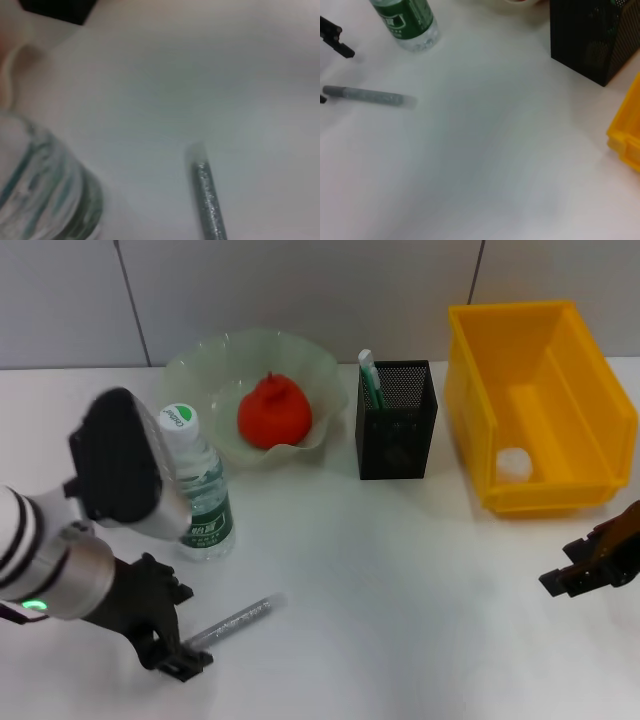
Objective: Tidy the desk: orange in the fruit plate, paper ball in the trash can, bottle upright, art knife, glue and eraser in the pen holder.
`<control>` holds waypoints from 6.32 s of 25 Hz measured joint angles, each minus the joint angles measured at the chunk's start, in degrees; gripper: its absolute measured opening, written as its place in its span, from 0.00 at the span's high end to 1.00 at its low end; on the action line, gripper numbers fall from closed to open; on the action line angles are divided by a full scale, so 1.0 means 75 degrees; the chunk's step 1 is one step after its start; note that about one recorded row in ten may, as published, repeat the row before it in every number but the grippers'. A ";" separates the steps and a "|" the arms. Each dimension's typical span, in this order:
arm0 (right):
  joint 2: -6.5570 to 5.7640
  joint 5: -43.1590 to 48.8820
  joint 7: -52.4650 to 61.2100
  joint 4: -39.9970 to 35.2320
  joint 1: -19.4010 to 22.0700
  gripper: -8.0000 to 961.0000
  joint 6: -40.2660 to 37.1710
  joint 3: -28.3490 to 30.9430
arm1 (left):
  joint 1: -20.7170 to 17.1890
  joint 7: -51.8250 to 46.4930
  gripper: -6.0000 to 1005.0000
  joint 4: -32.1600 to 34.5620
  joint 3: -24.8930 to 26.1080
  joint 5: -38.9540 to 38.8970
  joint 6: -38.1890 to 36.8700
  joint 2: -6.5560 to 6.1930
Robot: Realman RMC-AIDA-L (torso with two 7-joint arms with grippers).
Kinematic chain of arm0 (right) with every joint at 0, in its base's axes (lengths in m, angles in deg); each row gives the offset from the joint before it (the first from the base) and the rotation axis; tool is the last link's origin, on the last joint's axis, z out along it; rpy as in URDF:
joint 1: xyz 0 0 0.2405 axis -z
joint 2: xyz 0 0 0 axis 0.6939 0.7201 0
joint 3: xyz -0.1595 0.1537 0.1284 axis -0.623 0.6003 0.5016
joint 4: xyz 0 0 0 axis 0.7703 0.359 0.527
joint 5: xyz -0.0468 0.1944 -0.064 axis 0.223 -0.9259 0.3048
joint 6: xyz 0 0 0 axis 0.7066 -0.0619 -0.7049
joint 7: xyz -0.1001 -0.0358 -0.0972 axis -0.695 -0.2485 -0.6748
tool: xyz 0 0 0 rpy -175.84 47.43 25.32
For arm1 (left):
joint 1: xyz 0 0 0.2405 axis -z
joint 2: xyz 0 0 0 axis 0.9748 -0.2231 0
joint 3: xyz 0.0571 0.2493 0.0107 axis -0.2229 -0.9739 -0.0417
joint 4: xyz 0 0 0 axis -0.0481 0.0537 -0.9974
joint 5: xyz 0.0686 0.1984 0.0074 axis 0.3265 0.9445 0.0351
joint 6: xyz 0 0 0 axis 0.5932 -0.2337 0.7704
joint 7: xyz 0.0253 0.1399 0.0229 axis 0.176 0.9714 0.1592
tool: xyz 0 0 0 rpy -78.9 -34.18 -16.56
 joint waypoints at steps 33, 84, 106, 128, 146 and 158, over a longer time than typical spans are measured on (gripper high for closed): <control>0.0022 0.0423 0.0198 0.0258 -0.0400 0.41 0.0095 -0.0107 | 0.0082 -0.0716 0.55 -0.0763 -0.0779 0.0531 0.0783 0.0013; 0.0017 -0.2204 -0.4278 0.0484 0.1230 0.41 -0.1312 0.2982 | 0.2501 0.4175 0.76 -0.4899 -0.1189 -1.0522 0.7204 0.0066; 0.0042 -0.1951 -0.4488 0.0835 0.0686 0.41 -0.1150 0.2764 | 0.3418 0.5537 0.71 -0.5859 -0.2283 -1.2725 0.9415 0.0059; 0.0033 -0.1898 -0.4369 0.1151 0.0502 0.41 -0.0639 0.2311 | 0.3022 0.5804 0.44 -0.5682 -0.2030 -1.2677 0.9029 0.0031; 0.0041 -0.3927 -0.5363 0.2825 0.0730 0.41 -0.0723 0.2284 | -0.1083 0.7114 0.16 -0.5367 0.2099 -1.1301 -0.1818 -0.0746; 0.0008 -0.3473 -0.6369 0.3756 0.0704 0.20 -0.0639 0.2280 | -0.0443 0.6912 0.16 -0.7103 0.3605 -0.7571 -0.2405 -0.1249</control>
